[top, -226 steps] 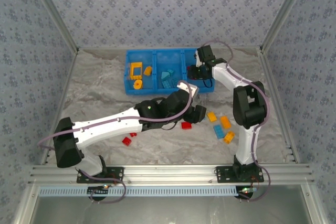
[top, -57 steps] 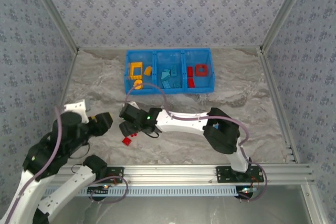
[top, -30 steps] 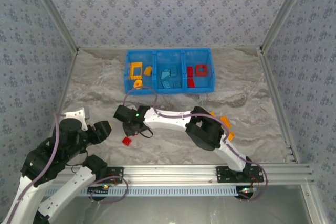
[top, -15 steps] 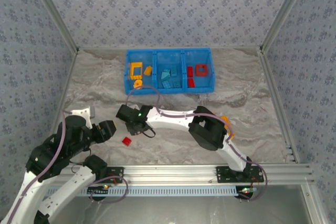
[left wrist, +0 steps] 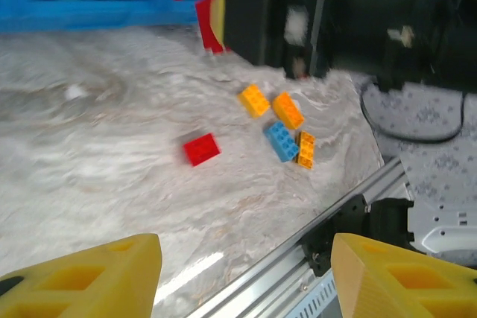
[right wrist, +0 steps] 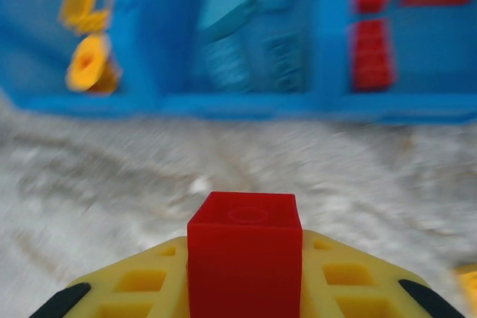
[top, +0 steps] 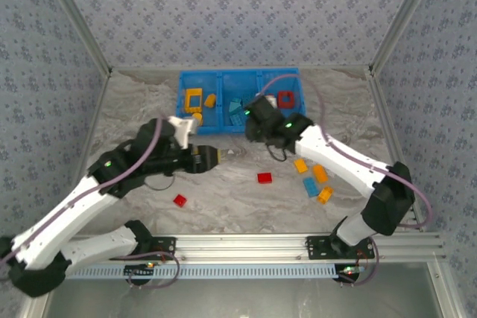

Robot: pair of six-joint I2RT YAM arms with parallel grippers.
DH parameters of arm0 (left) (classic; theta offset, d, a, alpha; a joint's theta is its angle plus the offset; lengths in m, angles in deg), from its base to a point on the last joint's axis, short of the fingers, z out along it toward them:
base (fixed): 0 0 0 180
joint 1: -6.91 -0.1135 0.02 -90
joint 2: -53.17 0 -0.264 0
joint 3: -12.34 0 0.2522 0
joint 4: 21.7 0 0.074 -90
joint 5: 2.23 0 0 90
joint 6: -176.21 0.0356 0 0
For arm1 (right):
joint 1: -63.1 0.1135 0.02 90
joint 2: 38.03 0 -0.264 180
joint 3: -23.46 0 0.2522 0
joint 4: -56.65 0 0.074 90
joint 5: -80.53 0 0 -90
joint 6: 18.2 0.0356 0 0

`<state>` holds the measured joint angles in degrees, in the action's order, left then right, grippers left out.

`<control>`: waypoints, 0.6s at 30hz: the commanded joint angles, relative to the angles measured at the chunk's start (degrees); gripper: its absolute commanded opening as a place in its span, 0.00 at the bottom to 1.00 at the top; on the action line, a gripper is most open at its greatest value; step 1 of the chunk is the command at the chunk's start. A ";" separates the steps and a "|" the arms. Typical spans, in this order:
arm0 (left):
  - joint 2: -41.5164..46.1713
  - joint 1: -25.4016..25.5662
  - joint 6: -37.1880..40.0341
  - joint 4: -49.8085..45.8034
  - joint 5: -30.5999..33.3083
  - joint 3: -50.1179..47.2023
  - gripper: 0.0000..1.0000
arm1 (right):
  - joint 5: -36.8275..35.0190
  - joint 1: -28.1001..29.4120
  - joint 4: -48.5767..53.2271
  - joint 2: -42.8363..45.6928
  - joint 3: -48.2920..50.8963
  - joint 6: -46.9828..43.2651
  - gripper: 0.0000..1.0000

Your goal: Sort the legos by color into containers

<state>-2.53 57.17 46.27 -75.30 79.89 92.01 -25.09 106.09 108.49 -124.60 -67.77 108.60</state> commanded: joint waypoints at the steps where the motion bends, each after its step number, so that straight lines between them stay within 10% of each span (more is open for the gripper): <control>1: -6.17 5.03 2.35 8.12 7.35 3.20 0.62 | 0.74 -6.44 1.48 -2.28 1.08 -4.62 0.31; 18: -18.42 12.64 4.53 16.91 17.19 5.99 0.62 | 2.09 -21.74 1.66 -30.90 -19.63 -15.57 0.30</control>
<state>-20.21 69.34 49.61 -59.73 95.58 96.31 -24.13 85.26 108.58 -154.26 -83.95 95.22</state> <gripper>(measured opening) 0.624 0.319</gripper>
